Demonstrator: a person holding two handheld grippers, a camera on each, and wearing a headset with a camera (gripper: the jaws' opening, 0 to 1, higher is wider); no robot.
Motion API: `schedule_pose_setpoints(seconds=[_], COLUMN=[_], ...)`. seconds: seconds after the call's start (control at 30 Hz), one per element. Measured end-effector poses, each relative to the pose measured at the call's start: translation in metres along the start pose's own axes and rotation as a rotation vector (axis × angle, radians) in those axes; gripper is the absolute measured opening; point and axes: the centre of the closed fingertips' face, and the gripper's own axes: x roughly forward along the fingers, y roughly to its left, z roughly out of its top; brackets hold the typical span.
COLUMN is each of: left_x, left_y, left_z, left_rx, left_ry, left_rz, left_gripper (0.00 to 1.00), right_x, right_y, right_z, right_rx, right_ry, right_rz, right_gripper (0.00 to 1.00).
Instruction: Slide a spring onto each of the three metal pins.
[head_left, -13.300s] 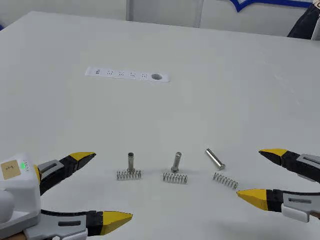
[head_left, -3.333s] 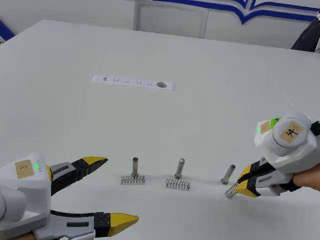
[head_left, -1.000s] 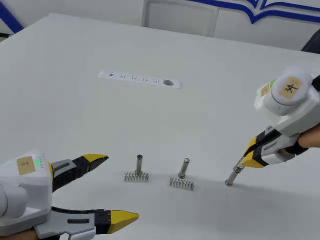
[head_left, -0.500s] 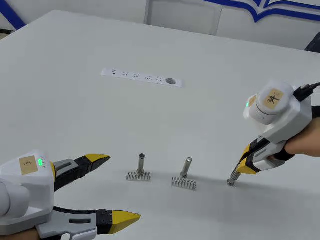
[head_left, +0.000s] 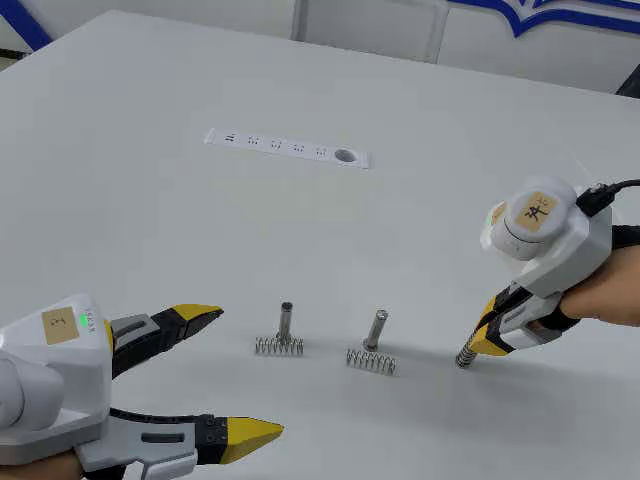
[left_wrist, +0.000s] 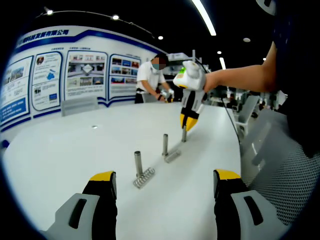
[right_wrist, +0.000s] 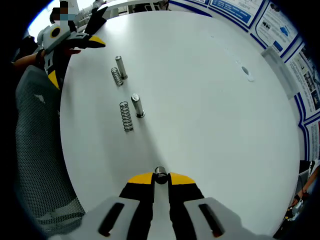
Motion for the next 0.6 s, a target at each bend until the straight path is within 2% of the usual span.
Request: schedule_pose_setpoints(seconds=[0.33,0.6], left_x=[0.0012,0.0012], left_y=[0.0007,-0.0003], left_z=[0.0034,0.0040], left_rx=[0.008,0.012], left_ry=[-0.001,0.001], left_rz=[0.001,0.002], left_gripper=[0.81,0.81], right_x=[-0.0002,-0.0067], right_y=[0.0008,0.0001], right_z=[-0.0004,0.0047], right_rx=[-0.008,-0.022], right_ry=[-0.006,-0.036], right_rz=[0.002,-0.009], right_gripper=[0.12,0.16])
